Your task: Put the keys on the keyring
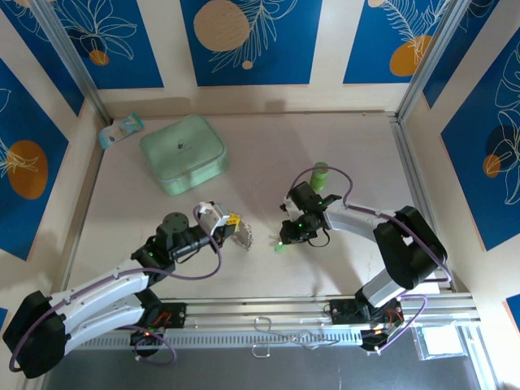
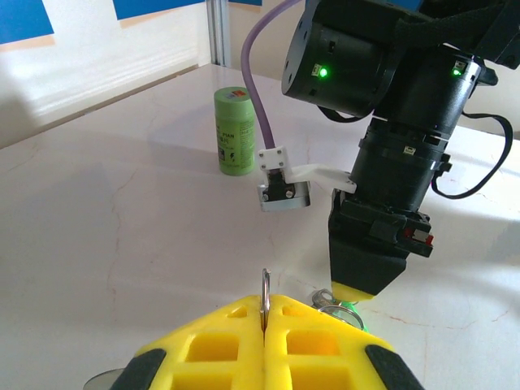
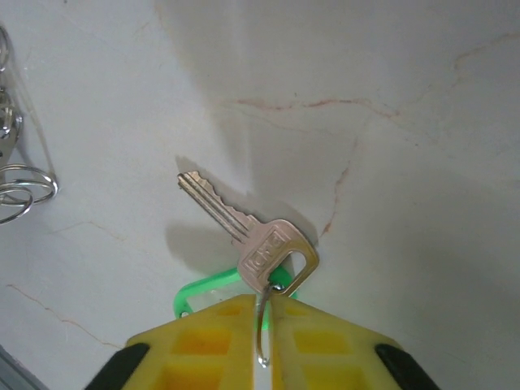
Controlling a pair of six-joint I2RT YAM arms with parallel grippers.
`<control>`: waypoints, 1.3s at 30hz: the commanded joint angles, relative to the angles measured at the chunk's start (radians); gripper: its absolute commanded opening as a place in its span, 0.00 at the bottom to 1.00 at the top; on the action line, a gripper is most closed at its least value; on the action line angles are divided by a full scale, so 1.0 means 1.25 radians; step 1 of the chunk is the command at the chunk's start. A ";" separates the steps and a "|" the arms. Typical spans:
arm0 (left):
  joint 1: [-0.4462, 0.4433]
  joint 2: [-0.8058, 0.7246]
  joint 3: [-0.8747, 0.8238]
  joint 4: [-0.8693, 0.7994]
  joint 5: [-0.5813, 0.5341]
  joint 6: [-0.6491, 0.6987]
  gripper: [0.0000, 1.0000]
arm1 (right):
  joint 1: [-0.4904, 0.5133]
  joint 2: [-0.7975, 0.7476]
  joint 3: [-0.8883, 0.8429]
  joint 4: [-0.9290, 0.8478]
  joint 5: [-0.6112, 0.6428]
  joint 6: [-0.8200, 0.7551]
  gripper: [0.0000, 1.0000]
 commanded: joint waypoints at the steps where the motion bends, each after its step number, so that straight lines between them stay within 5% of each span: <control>1: -0.001 -0.016 -0.007 0.002 0.007 0.017 0.00 | 0.006 0.009 0.017 -0.022 0.000 -0.007 0.12; 14: -0.001 -0.019 -0.003 -0.005 0.006 0.020 0.00 | 0.013 -0.020 0.024 -0.036 0.022 -0.008 0.00; 24: -0.001 -0.025 0.006 -0.007 0.006 -0.011 0.00 | 0.081 -0.231 0.011 0.003 0.105 -0.100 0.00; 32: -0.001 -0.030 0.029 -0.042 0.014 -0.081 0.00 | 0.090 -0.390 -0.045 0.188 0.005 -0.220 0.00; 39: -0.001 -0.035 0.035 -0.045 0.031 -0.153 0.00 | 0.088 -0.421 -0.063 0.326 -0.213 -0.238 0.00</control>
